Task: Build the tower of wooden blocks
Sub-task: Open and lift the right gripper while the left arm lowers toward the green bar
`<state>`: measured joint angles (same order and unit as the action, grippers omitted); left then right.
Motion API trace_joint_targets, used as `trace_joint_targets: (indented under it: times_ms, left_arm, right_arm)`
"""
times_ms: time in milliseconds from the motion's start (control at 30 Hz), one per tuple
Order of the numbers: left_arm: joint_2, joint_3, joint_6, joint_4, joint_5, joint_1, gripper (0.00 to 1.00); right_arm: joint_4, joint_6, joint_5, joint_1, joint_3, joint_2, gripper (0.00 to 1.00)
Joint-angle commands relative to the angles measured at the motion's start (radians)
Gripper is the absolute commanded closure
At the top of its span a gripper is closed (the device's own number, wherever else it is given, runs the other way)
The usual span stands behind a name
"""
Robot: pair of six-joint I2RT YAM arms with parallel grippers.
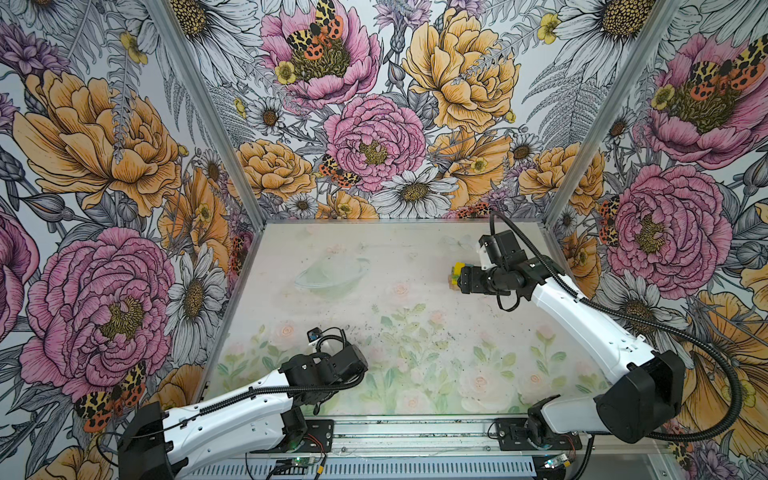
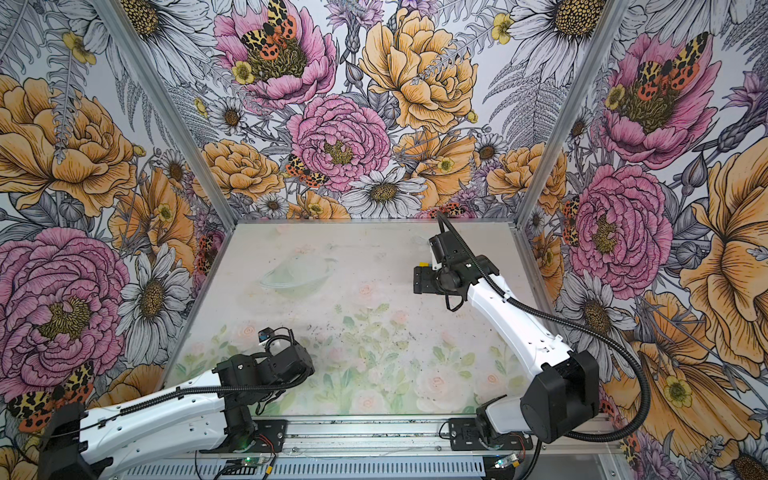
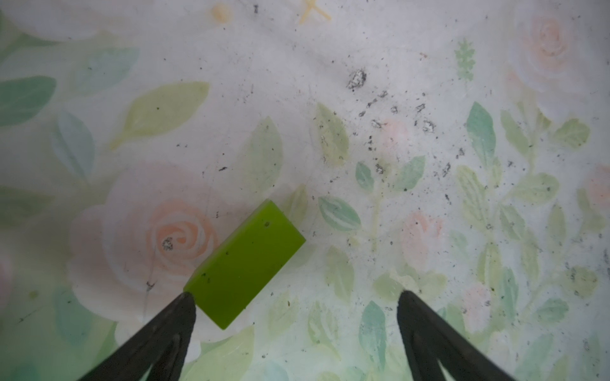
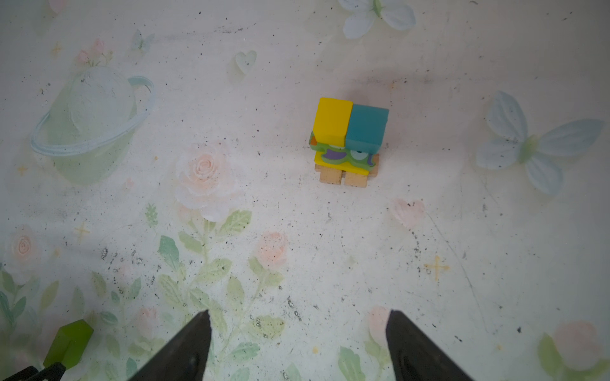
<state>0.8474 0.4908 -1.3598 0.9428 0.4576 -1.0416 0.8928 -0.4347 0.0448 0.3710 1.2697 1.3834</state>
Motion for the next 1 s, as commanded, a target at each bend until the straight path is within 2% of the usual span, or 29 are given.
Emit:
trace_joint_targets:
  times_ms: [0, 333, 633, 967]
  left_arm:
    - [0.001, -0.018, -0.084, 0.025, 0.037, -0.023, 0.03]
    - [-0.054, -0.073, -0.120, 0.022, 0.031, -0.007, 0.03]
    - [-0.047, -0.090, -0.012, -0.067, -0.022, 0.104, 0.03]
    - [-0.030, -0.094, 0.027, -0.126, -0.047, 0.126, 0.05]
  right_arm:
    - [-0.030, 0.011, 0.025, -0.010, -0.013, -0.033, 0.15]
    - [-0.045, 0.007, 0.045, -0.035, -0.018, -0.015, 0.15]
    - [-0.046, 0.005, 0.051, -0.049, -0.018, -0.007, 0.15]
    - [-0.046, 0.005, 0.060, -0.056, -0.013, 0.007, 0.15]
